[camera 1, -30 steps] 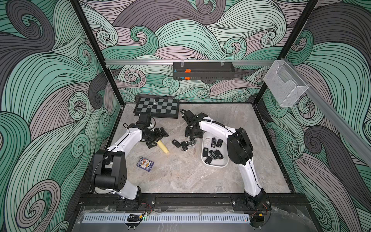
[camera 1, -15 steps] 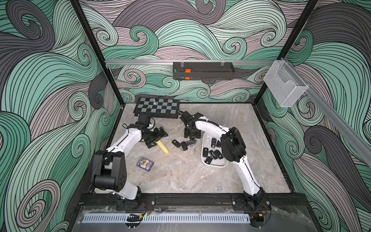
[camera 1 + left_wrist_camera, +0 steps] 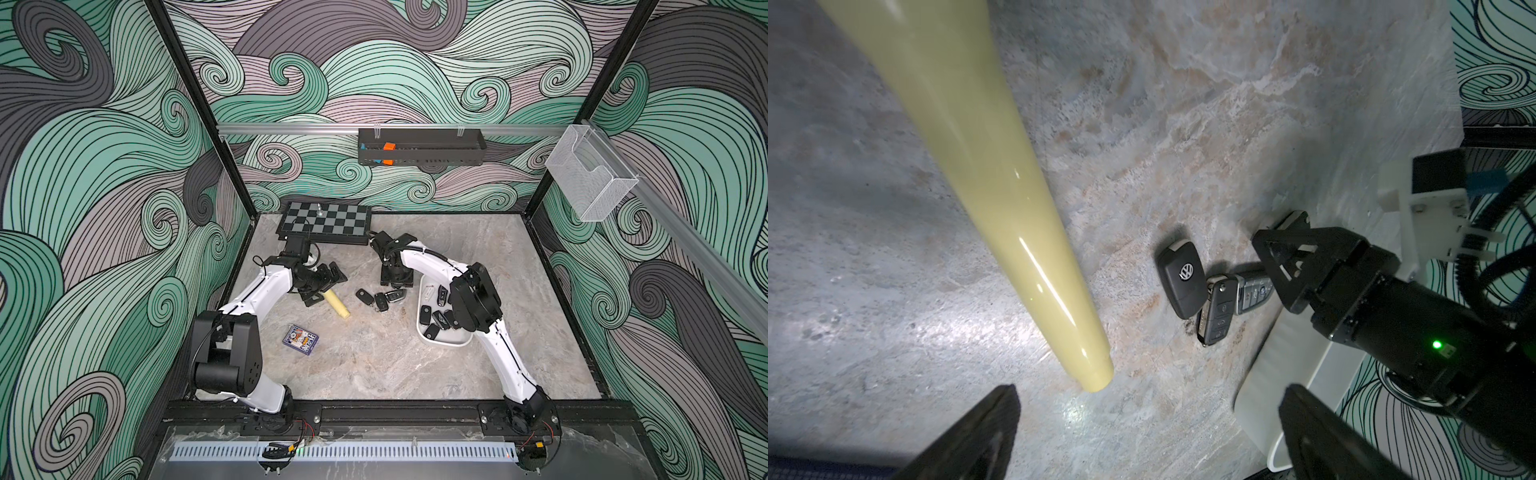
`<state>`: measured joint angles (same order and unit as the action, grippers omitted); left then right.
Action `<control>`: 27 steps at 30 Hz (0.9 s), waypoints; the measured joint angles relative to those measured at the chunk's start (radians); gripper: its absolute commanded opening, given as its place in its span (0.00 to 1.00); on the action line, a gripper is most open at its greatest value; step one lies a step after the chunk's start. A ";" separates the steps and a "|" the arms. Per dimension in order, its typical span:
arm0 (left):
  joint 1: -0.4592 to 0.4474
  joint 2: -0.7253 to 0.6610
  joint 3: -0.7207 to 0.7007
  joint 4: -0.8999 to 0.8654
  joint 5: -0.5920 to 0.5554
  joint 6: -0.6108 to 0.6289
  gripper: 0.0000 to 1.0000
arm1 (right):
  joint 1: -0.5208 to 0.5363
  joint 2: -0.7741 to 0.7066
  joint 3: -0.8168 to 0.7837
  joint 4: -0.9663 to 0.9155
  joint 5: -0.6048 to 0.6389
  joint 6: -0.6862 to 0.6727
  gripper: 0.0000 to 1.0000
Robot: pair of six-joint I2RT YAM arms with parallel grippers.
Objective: Place the car key into the storage box
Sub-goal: Pick up the car key from the center of the board.
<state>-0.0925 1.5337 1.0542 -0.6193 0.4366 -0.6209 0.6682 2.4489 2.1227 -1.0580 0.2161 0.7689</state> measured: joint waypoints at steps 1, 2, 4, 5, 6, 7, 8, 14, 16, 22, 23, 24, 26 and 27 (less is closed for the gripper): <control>0.000 0.000 0.000 0.000 0.000 0.000 0.98 | -0.002 0.005 0.009 -0.001 0.000 0.000 0.57; 0.001 0.000 0.000 0.000 0.000 0.000 0.98 | -0.003 0.010 0.015 0.000 0.000 -0.001 0.55; 0.002 0.000 0.000 0.000 -0.002 0.000 0.98 | -0.007 0.015 0.020 -0.001 0.001 0.000 0.50; 0.003 0.000 0.000 0.000 -0.002 0.000 0.98 | -0.008 0.018 0.020 -0.002 0.001 -0.001 0.47; 0.003 0.000 0.000 0.000 -0.002 0.000 0.98 | -0.009 0.018 0.023 -0.002 0.002 0.000 0.45; 0.004 0.000 0.000 0.000 -0.002 0.000 0.99 | -0.011 0.019 0.023 -0.002 0.002 0.001 0.43; 0.005 0.000 0.000 0.000 -0.002 0.000 0.98 | -0.011 0.019 0.023 -0.002 0.002 0.000 0.41; 0.005 0.000 0.000 0.000 -0.003 0.000 0.98 | -0.014 0.020 0.026 -0.005 0.003 -0.006 0.29; 0.005 0.000 0.000 0.000 -0.003 0.000 0.98 | -0.016 0.025 0.038 -0.008 -0.004 -0.011 0.29; 0.005 0.000 0.000 0.000 -0.003 0.000 0.98 | -0.027 0.048 0.135 -0.010 -0.052 -0.057 0.29; 0.005 0.000 0.000 0.000 -0.002 0.000 0.98 | -0.028 0.048 0.151 -0.010 -0.062 -0.069 0.29; 0.005 0.000 0.000 0.000 -0.002 0.000 0.98 | -0.029 0.047 0.171 -0.006 -0.074 -0.081 0.29; 0.005 0.000 -0.002 0.002 0.003 0.000 0.98 | -0.029 0.042 0.186 0.003 -0.092 -0.103 0.30; 0.005 0.000 -0.005 0.003 0.006 0.000 0.98 | -0.030 0.036 0.187 0.006 -0.097 -0.113 0.29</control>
<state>-0.0872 1.5337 1.0489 -0.6159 0.4431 -0.6212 0.6380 2.4847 2.3093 -1.0523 0.1188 0.6559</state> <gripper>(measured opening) 0.985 0.357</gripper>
